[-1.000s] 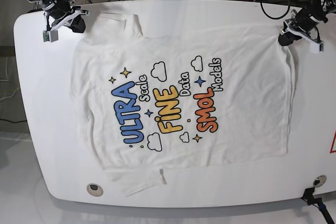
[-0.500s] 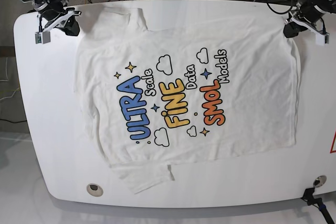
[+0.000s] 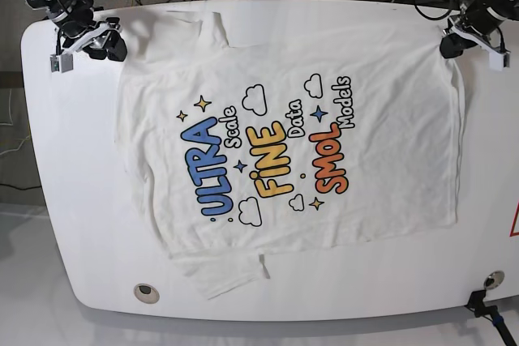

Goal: Fold the T-shirt properly
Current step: 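Pull the gripped shoulders up and back, dragging the shirt toward the robot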

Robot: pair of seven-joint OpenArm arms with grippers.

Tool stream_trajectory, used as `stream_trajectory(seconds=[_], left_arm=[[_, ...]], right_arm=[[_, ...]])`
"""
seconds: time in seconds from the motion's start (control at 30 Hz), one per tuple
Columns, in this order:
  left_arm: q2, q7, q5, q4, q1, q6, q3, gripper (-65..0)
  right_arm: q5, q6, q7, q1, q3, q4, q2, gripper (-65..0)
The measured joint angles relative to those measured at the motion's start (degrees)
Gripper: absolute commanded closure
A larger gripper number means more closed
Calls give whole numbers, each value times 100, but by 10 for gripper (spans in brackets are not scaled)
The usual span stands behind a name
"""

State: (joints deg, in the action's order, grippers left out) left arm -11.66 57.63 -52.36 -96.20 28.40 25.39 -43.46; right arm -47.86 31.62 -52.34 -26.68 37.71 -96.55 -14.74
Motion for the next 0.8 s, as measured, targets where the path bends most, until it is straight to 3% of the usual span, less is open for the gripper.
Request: stream_trajectory(seconds=[0.3, 0.37, 0.47, 0.8], left_arm=[[17, 4, 68, 52, -55, -7, 20, 0], [15, 4, 68, 52, -61, -4, 31, 0], [15, 4, 76, 55, -63, -4, 33, 0], [48, -2, 48, -127, 37, -2, 0, 0]], right_arm=[[131, 131, -238, 221, -256, 186, 166, -307], [129, 155, -315, 221, -334, 186, 240, -228], [151, 146, -334, 221, -376, 179, 236, 0], [258, 142, -234, 205, -254, 133, 203, 0]])
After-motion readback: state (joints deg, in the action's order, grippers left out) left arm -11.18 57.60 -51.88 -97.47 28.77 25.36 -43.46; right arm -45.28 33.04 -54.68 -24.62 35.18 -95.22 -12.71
